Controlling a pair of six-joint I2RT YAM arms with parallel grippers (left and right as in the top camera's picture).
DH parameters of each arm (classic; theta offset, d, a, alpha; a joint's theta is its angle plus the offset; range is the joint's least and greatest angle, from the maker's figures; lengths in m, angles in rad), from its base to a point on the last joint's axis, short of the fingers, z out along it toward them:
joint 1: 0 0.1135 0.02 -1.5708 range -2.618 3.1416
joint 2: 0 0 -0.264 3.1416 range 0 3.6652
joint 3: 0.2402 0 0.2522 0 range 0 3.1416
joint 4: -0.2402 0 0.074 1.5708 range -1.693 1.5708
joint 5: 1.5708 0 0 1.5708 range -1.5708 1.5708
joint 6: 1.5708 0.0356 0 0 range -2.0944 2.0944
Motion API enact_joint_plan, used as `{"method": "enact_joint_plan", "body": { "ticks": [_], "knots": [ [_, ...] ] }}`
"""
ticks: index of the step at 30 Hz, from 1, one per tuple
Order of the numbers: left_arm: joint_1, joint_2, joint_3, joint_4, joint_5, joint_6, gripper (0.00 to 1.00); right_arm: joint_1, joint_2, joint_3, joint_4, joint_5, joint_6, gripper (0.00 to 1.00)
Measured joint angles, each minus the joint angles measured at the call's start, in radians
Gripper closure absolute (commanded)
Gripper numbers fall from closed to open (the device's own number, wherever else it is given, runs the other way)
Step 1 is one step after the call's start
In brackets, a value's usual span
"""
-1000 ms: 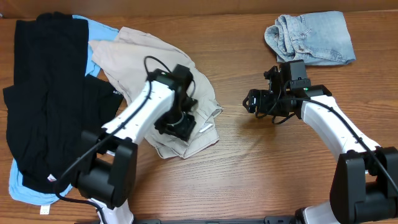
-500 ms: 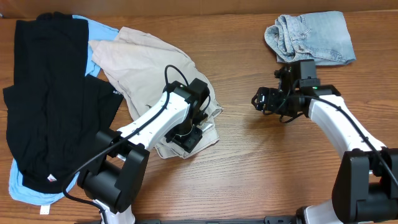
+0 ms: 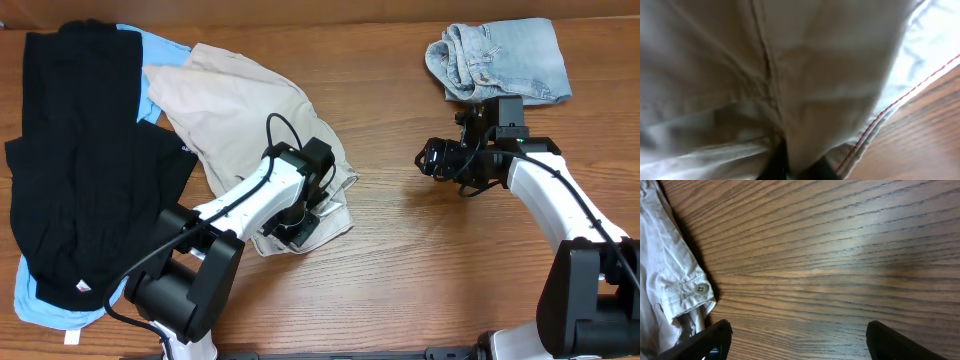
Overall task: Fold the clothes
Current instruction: 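Lift the shorts' waistband with both grippers, spreading them apart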
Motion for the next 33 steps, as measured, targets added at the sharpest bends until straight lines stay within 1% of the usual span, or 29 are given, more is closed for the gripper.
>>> {"method": "enact_joint_plan", "body": {
  "ticks": [3,5,7,9,12,17,21,25,30,31,33],
  "knots": [
    [-0.003,0.0,-0.002,0.01,-0.016,-0.019,0.96,0.0,0.0,0.0,-0.003,0.0,0.001,0.14],
    [-0.006,0.0,-0.001,0.009,-0.027,-0.034,0.96,0.0,0.0,0.0,-0.011,-0.006,0.002,0.15],
    [-0.004,0.0,0.025,-0.031,-0.037,-0.058,0.96,-0.001,0.0,0.0,-0.021,-0.027,0.003,0.15],
    [0.006,0.001,0.101,-0.098,-0.038,-0.081,0.96,-0.004,0.0,0.0,-0.026,-0.066,0.003,0.15],
    [0.04,0.003,0.307,-0.163,-0.03,-0.101,0.96,-0.008,0.0,0.001,-0.026,-0.135,0.003,0.16],
    [0.085,0.002,0.713,-0.153,-0.016,-0.115,0.96,-0.011,0.0,0.001,-0.026,-0.233,0.005,0.18],
    [0.085,-0.002,0.908,-0.111,-0.009,-0.116,0.96,-0.008,0.0,0.001,-0.001,-0.299,0.007,0.18],
    [0.086,-0.003,0.989,-0.046,-0.009,-0.116,0.96,0.024,0.0,0.001,0.053,-0.345,0.007,0.18],
    [0.086,-0.003,1.039,0.03,-0.009,-0.116,0.96,0.138,0.0,0.001,0.178,-0.4,0.018,0.18],
    [0.086,-0.003,1.043,0.037,-0.009,-0.116,0.96,0.16,0.0,0.001,0.206,-0.408,0.026,0.15],
    [0.085,-0.003,1.043,0.043,-0.01,-0.116,0.96,0.216,0.0,0.002,0.269,-0.426,0.049,0.11]
  ]
}}
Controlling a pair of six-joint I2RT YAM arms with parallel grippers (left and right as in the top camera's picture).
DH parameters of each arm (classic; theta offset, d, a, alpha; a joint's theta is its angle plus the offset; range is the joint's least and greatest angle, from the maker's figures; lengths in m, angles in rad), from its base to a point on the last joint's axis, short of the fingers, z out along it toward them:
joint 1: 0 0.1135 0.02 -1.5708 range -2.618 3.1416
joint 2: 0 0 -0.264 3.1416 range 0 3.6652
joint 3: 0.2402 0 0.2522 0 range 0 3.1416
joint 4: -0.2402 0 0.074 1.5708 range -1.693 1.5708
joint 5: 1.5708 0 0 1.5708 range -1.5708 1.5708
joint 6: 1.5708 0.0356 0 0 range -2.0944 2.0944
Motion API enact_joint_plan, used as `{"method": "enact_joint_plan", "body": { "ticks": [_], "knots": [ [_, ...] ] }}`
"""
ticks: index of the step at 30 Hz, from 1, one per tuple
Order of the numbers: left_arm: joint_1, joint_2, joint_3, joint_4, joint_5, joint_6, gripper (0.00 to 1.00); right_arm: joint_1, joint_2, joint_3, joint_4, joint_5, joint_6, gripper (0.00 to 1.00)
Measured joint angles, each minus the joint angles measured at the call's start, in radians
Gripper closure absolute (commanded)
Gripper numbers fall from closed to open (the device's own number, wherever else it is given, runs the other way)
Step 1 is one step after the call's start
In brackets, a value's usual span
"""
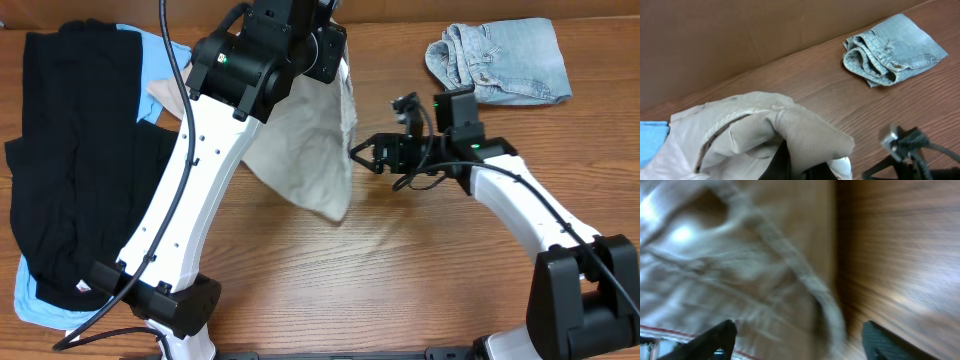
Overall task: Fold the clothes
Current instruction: 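Lift the shorts' waistband with both grippers, spreading them apart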
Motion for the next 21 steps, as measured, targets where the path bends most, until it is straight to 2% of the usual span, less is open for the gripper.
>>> {"method": "enact_joint_plan", "body": {
  "ticks": [4,15,20,21],
  "knots": [
    [0.0,0.0,0.0,0.008,-0.008,0.0,0.96,0.043,0.0,0.001,0.074,0.026,0.038,0.09],
    [0.0,0.0,0.0,0.024,-0.024,0.005,0.96,0.051,0.0,0.001,0.058,0.306,0.2,0.08],
    [0.0,0.0,0.004,0.026,-0.027,0.005,0.96,0.045,0.018,0.002,0.092,0.346,0.261,0.09],
    [0.0,0.0,0.008,0.026,-0.027,0.005,0.96,0.045,0.034,0.003,0.102,0.348,0.276,0.12]
  ]
}}
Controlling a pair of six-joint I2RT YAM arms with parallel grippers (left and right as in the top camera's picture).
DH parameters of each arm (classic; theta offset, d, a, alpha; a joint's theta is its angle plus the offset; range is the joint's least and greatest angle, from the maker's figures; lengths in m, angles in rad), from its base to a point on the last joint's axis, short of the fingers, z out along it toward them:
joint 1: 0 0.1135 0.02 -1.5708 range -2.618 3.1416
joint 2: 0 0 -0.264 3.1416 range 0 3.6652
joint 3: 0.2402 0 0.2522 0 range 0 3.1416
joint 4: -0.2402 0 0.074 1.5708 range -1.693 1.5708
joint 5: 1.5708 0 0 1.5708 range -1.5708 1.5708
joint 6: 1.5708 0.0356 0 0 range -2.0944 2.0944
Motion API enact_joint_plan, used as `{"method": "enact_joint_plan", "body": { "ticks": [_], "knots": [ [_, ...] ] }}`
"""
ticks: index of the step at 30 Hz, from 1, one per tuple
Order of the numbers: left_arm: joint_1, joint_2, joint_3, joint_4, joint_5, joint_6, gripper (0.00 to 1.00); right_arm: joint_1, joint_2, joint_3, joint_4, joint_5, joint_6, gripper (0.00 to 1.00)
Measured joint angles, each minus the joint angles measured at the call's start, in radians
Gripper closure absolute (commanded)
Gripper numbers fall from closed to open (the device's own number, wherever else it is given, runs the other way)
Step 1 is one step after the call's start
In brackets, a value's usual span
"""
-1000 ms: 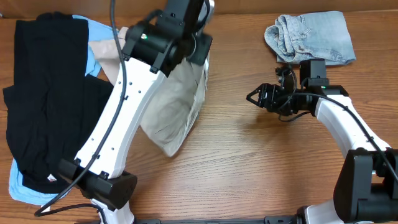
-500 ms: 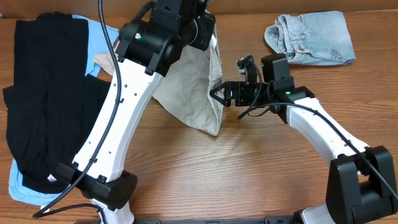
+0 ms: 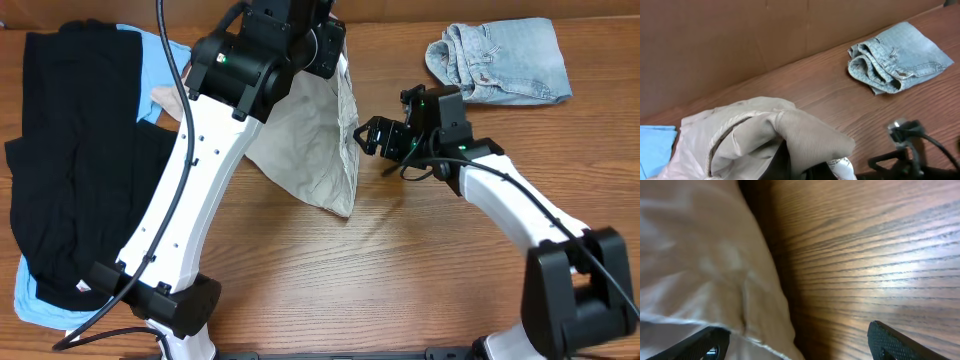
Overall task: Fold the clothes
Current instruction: 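Lift the shorts' waistband with both grippers, spreading them apart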
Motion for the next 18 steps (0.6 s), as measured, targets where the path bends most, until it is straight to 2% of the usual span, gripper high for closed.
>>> {"method": "enact_joint_plan", "body": {
  "ticks": [9,10,11,13,16,18],
  "knots": [
    [0.0,0.002,0.089,0.032,-0.019,0.003,0.96,0.057,0.098,0.0,0.056,-0.065,0.117,0.31],
    [0.0,0.002,0.101,0.04,-0.02,0.003,0.96,0.078,0.098,0.001,0.058,-0.065,0.129,0.38],
    [0.0,0.002,0.112,0.046,-0.023,0.003,0.96,0.101,0.098,0.001,0.053,-0.062,0.143,0.49],
    [0.0,0.002,0.137,0.051,-0.038,0.004,0.96,0.147,0.098,0.001,0.027,-0.037,0.163,0.79],
    [0.001,0.004,0.189,0.036,-0.071,0.008,0.96,0.18,0.098,0.002,-0.01,-0.011,0.185,0.94],
    [0.004,0.006,0.238,0.009,-0.089,0.021,0.96,0.169,0.098,0.003,-0.023,0.0,0.192,0.96]
  ]
}}
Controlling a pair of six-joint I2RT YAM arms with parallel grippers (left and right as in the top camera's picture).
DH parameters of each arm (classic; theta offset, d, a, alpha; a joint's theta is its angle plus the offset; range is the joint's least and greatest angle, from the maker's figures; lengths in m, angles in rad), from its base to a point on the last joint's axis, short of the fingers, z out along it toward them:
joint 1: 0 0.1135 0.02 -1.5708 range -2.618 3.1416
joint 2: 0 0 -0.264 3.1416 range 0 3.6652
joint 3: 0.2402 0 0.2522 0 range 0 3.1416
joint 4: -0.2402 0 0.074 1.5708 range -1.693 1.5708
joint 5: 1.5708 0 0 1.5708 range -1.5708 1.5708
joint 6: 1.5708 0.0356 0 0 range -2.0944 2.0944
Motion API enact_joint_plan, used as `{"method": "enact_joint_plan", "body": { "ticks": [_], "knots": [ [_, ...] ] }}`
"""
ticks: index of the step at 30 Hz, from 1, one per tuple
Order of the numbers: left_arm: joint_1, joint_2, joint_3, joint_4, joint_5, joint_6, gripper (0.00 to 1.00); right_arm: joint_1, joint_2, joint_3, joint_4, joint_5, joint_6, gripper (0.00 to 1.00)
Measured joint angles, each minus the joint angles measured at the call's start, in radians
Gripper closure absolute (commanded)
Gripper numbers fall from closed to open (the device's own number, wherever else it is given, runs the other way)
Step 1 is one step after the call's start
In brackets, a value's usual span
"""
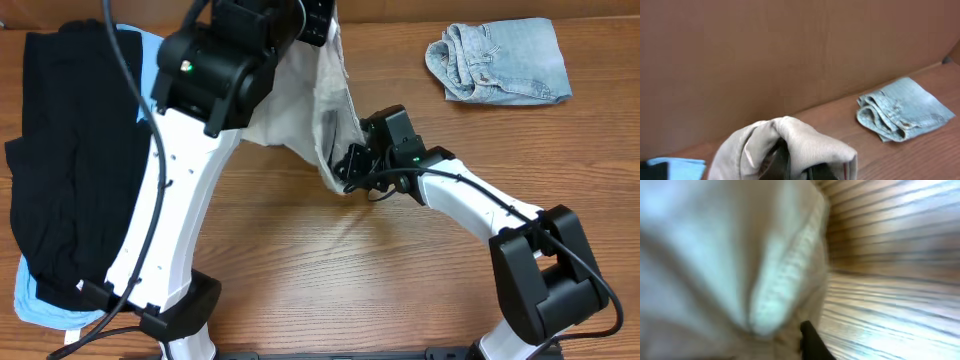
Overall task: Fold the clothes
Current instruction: 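Lift the shorts' waistband with both grippers, spreading them apart, then swing the held shorts toward the viewer and lay them flat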
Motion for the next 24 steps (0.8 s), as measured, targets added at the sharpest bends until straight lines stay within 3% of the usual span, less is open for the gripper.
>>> {"method": "enact_joint_plan", "body": {
  "ticks": [9,13,19,24],
  "knots": [
    [0.112,0.002,0.129,-0.14,0.004,0.039,0.96,-0.168,-0.08,0.039,-0.13,-0.046,-0.054,0.96],
    [0.177,0.002,0.139,-0.205,0.006,0.04,0.96,-0.244,-0.178,0.091,-0.311,-0.056,-0.146,0.96],
    [0.226,-0.001,0.171,-0.31,-0.009,0.069,0.96,-0.344,-0.275,0.402,-0.657,0.016,-0.305,0.96],
    [0.227,-0.023,0.175,-0.377,-0.063,0.092,0.96,-0.367,-0.297,0.782,-0.913,0.129,-0.439,0.96]
  ]
}}
